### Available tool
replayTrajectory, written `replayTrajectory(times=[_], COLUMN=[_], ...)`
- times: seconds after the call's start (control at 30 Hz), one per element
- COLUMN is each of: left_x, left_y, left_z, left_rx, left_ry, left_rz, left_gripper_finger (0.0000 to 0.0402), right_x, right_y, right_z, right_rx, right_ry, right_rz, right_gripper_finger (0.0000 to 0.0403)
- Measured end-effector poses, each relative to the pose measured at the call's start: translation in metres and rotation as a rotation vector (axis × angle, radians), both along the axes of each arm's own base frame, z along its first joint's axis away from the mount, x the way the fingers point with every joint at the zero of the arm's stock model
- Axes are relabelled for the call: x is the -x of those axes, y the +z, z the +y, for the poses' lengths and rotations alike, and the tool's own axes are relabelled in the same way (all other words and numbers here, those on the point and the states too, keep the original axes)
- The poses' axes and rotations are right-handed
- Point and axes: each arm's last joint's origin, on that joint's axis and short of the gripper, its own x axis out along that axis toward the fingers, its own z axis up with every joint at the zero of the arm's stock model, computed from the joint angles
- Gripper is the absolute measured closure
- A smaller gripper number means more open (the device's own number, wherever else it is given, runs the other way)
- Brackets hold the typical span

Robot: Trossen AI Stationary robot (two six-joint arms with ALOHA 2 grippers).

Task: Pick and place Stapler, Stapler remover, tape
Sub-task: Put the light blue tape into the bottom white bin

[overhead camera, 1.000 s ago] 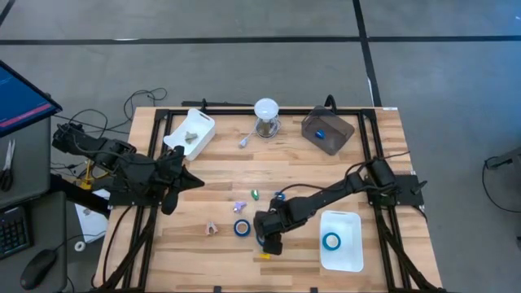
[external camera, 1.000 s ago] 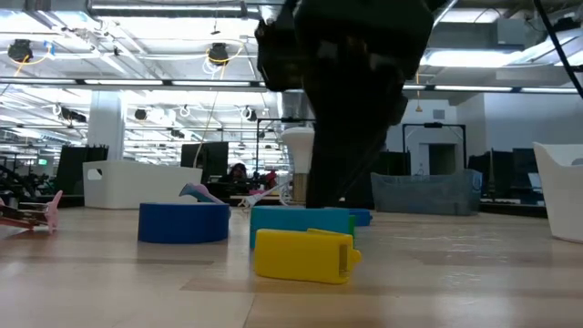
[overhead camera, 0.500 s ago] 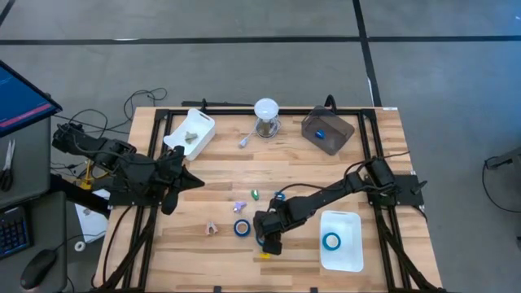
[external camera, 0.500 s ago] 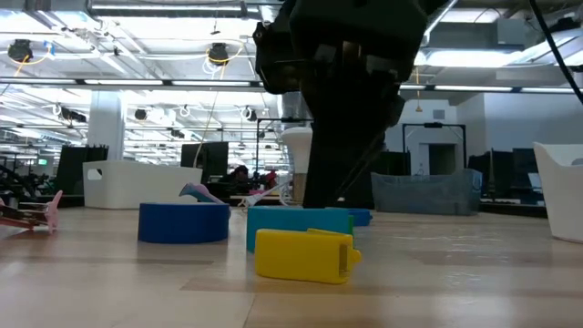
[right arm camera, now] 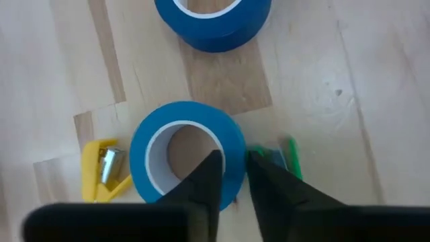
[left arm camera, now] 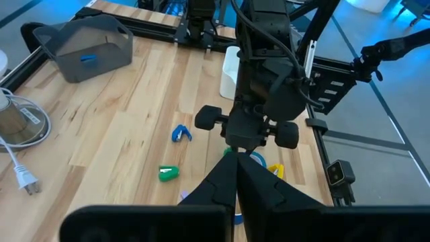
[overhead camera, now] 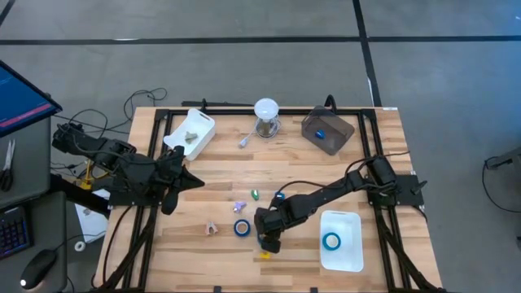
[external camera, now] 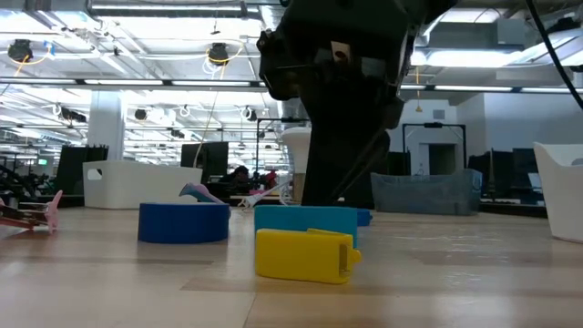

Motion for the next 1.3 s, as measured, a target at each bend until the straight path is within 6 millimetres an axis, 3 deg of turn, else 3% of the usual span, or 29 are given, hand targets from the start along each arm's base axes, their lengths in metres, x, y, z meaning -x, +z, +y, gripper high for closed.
replayTrajectory(times=[0.13,0.53,0.9,1.03,1.3], left_x=[0.0,0.0,0.0,0.0,0.0], left_y=[0.0,0.0,0.0,0.0,0.0], left_z=[0.0,0.0,0.0,0.0,0.0], left_rx=[0.0,0.0,0.0,0.0,0.0], left_ry=[0.0,0.0,0.0,0.0,0.0], left_rz=[0.0,0.0,0.0,0.0,0.0], left_gripper_finger=[0.0399,0.0399,0.0399,0.0399,0.0399], right_x=[-0.001,-0.017,-0.016,-0.015,-0.016], right_y=[0.001,0.023,0.026,0.024,0.025], right_z=[0.0,-0.003,0.006,0.011,0.009], right_rx=[0.01,0.035,-0.035,-0.021,0.035], right_ry=[-0.02,0.04,0.146,0.19,0.186], right_rz=[-0.008,-0.082,-0.078,-0.079,-0.098], right_gripper_finger=[0.039,0.0401,0.0403,0.0385,0.03])
